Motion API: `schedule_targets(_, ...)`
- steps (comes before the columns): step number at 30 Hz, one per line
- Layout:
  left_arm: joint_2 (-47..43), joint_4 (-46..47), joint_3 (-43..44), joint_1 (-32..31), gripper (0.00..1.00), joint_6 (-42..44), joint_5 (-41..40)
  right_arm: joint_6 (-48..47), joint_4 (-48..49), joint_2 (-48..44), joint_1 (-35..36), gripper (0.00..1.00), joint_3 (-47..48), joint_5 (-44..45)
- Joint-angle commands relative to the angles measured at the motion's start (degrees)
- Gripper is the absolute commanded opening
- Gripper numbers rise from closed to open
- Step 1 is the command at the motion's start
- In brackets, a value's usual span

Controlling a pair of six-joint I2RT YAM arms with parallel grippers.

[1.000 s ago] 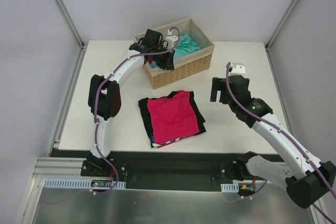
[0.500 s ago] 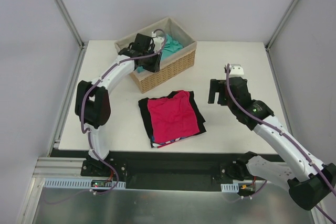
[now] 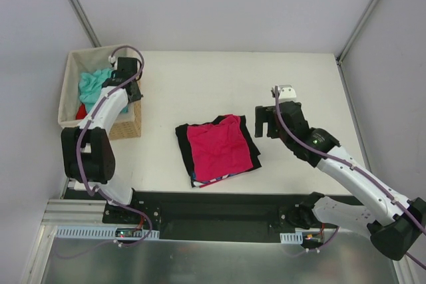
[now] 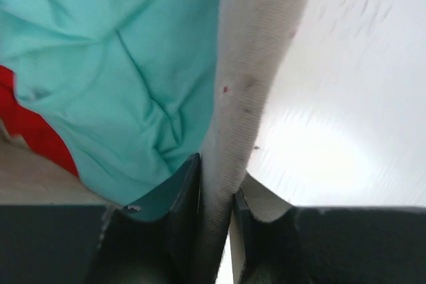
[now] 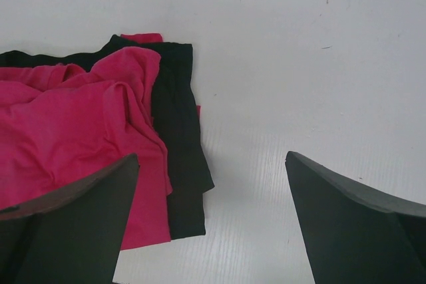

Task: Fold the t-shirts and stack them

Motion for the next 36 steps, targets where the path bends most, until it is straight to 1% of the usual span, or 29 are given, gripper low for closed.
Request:
schedule_targets(1, -3.4, -10.1, -6.0, -1.3, 0.0, -6.6, -1.6, 1.2, 0.0, 0.4, 2.4, 0.96, 2.7, 2.8)
schedule_targets(3, -5.4, -10.2, -9.0, -1.8, 0.0, -7.5, -0.1, 1.4, -0.2, 0.4, 3.1, 0.96, 2.7, 3.4)
schedule_targets(8, -10.3, -11.5, -12.2, -6.2, 0.0, -7.7, -1.8, 1.8, -0.6, 0.4, 4.6, 0.96, 3.0, 4.5)
schedule_targets(12, -14.6, -13.5, -15.8, -6.7, 0.0, -7.9, -0.5, 1.8, -1.3, 0.1, 5.5, 0.97, 3.4, 5.4)
schedule_targets(14, -18.1, -14.0, -18.0, -6.7, 0.0, -7.4, -0.4, 1.6, -1.4, 0.0, 5.7, 0.97, 3.5, 5.7)
schedule_targets(24, -30.9, -20.3, -19.5, -6.7, 0.0, -4.7, -1.5, 1.7, -0.8, 1.7, 7.0, 0.96, 4.4, 5.8)
schedule_targets(31, -35.0, -22.1, -20.7, -6.6, 0.0, -4.1, -2.3, 2.2, -0.8, 1.9, 7.6, 0.97, 4.1, 6.5)
schedule_targets(32, -35.0, -22.0, -20.7, -6.6, 0.05, -3.9, -2.5, 2.2, -0.8, 2.0, 7.9, 0.97, 4.1, 6.6)
schedule_targets(33, -34.6, -22.0, -20.7, -6.6, 0.17, -3.5, -2.6, 2.3, -0.8, 2.0, 8.0, 0.97, 4.1, 6.6)
schedule_targets(34, -34.2, -22.0, -20.8, -6.6, 0.35, -3.3, -2.4, 2.4, -0.8, 2.0, 8.2, 0.96, 4.1, 6.8)
schedule_targets(35, -33.7, -22.0, -20.5, -6.6, 0.98, -3.2, -2.0, 2.4, -0.8, 2.0, 8.3, 0.96, 4.0, 6.8)
schedule_targets(36, -32.8, -22.0, -20.3, -6.6, 0.99, -3.0, -1.1, 2.4, -0.8, 2.0, 8.4, 0.97, 4.1, 6.9)
